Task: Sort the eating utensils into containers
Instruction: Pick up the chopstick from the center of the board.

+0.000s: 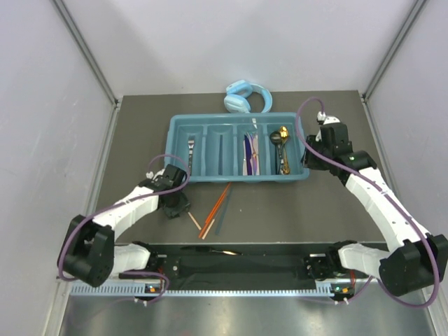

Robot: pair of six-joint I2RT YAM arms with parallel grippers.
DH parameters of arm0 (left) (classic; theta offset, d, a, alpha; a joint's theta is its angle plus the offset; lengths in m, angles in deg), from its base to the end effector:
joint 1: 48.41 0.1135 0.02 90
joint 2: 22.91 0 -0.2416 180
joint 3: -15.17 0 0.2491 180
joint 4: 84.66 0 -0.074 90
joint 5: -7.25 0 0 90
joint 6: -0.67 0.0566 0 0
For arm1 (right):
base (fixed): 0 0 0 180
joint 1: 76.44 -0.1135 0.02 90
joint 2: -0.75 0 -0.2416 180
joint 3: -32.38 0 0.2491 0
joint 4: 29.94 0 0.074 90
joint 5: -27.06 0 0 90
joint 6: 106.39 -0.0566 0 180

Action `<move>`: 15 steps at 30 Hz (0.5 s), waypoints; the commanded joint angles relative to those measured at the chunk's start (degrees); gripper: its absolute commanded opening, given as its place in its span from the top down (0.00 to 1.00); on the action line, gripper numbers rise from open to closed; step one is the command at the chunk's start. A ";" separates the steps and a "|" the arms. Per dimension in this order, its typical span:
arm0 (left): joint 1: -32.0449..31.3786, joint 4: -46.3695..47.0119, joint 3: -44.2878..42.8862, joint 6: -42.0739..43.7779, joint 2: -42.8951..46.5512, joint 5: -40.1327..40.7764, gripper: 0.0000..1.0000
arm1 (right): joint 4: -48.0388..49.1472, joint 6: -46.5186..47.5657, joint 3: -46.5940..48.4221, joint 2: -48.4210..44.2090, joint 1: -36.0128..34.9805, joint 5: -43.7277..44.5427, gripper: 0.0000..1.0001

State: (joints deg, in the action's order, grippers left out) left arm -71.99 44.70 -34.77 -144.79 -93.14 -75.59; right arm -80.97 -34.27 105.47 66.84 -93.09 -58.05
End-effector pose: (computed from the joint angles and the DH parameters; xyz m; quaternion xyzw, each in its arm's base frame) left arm 0.1994 -0.0793 0.1315 -0.2803 0.9436 -0.0577 0.1667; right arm 0.2534 0.0708 0.2741 0.0265 0.9195 0.0783 0.3842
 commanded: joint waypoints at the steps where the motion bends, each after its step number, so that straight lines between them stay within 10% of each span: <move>1: -1.30 3.84 0.50 -1.75 -3.67 2.24 0.52 | 3.17 1.10 -1.06 -1.13 1.18 -3.65 0.61; 9: -3.67 5.24 -0.73 -1.75 -10.62 3.13 0.56 | 3.70 1.10 -1.41 -1.22 1.70 -4.62 0.61; 15: -4.29 4.28 -0.20 -0.97 -11.59 1.81 1.00 | 3.97 1.10 -1.41 -0.96 1.79 -6.11 0.60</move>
State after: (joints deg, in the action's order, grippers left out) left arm -75.72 48.06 -37.99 -145.80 -101.71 -73.84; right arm -79.38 -33.95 103.98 66.84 -91.73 -62.40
